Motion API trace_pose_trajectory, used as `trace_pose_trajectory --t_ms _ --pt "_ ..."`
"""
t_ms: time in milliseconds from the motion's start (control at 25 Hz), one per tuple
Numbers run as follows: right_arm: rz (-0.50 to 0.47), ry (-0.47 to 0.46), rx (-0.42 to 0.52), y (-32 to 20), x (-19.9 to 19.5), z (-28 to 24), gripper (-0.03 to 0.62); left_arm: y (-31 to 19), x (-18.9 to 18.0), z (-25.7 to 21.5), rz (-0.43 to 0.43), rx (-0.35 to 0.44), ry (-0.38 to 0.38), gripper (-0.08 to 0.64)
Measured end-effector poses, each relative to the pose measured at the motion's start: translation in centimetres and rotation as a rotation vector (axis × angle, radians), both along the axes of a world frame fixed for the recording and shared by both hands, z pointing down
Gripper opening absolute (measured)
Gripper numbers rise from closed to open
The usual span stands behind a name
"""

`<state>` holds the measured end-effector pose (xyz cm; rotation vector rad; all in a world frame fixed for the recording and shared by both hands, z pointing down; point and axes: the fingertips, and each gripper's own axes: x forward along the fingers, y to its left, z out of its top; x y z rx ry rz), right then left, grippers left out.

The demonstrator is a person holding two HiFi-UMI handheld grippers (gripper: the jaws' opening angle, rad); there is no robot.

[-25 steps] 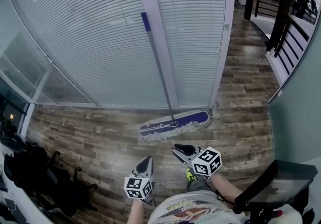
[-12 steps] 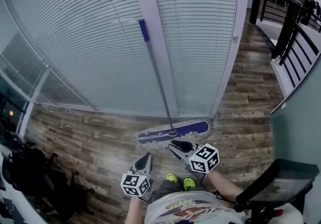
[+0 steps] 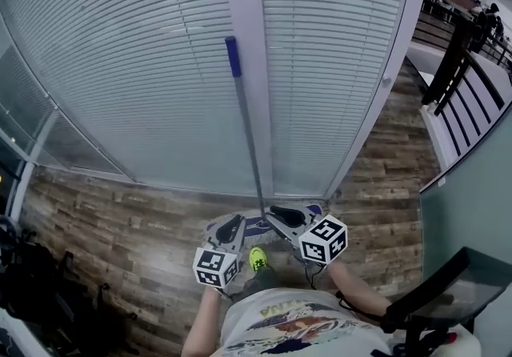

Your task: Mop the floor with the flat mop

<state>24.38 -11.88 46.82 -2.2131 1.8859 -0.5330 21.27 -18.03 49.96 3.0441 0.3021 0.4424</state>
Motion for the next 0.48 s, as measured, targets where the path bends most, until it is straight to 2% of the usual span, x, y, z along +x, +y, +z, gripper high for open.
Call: trace_pose_trajectory --t_ms 120,240,480 --pt "0.051 0.042 -0.012 -2.4 4.9 -1.8 0.077 -2.3 5.7 -2.1 0.031 -0.007 0.057 0.023" --pt "0.089 0.069 -0.026 -5.8 9.0 -2.9 0.141 -5.4 10.4 -3.2 0.047 -0.025 0.086 0.118" --pt "0.156 0.132 -0.043 -13.1 17.5 -4.0 0.150 -11.5 19.5 -3.2 0.082 0.044 0.103 0.164"
